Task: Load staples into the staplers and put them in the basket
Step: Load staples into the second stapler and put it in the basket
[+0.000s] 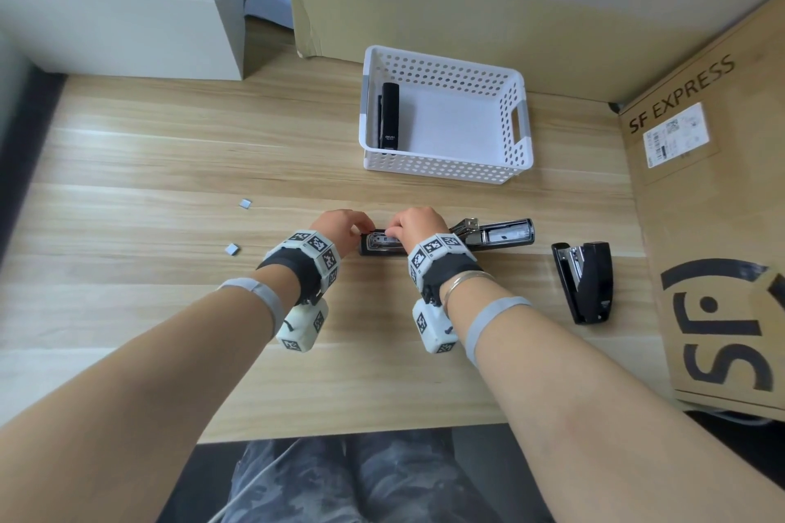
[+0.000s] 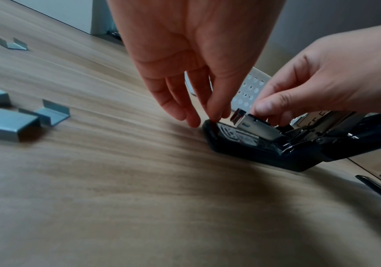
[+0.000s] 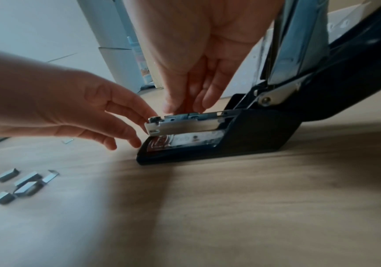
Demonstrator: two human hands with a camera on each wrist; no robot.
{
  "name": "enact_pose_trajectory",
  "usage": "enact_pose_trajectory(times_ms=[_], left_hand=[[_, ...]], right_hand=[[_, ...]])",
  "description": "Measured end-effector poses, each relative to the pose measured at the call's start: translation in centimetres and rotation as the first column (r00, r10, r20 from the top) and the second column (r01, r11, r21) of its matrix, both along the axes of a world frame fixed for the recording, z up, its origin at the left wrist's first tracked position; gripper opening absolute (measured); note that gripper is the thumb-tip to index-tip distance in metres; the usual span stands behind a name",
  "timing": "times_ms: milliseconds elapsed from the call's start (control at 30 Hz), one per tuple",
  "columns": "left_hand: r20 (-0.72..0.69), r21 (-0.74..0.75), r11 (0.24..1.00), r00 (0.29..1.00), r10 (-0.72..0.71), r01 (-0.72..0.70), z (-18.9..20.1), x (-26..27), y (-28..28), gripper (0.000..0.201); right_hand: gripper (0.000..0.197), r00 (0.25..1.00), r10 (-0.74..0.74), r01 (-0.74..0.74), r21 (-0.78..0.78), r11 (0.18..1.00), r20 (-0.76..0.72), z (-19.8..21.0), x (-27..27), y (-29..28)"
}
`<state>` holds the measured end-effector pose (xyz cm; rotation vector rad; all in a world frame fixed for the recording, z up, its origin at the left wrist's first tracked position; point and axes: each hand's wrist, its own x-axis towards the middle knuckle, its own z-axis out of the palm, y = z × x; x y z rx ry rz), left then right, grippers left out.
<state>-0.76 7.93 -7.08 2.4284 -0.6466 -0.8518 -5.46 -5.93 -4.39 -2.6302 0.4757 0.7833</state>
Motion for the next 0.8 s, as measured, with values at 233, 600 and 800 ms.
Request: enact_pose_trajectory(times_ms=[233, 600, 800], left_hand=[[0.003, -0.013, 1.0, 1.0, 0.007, -0.007, -0.5, 0.1, 0.1, 0.039], [0.026, 0.081, 0.995, 0.998, 0.056, -0.058, 0.2, 1.6, 1.1, 0.039], [0.163, 0.236, 0.929, 0.954, 0.251, -0.285, 0.8, 4.8, 6.7, 0.052]], right_hand=[[0.017, 1.0, -0.004, 0.004, 0.025, 1.0, -0.016, 0.0, 0.1, -0.2], [0.039, 0.994, 0.074, -0.079, -0.066, 0.995, -0.074, 1.7, 0.9, 0.4], [0.038, 0.998, 0.021, -0.022, 0.001, 1.0, 0.051, 1.3, 1.4, 2.0]])
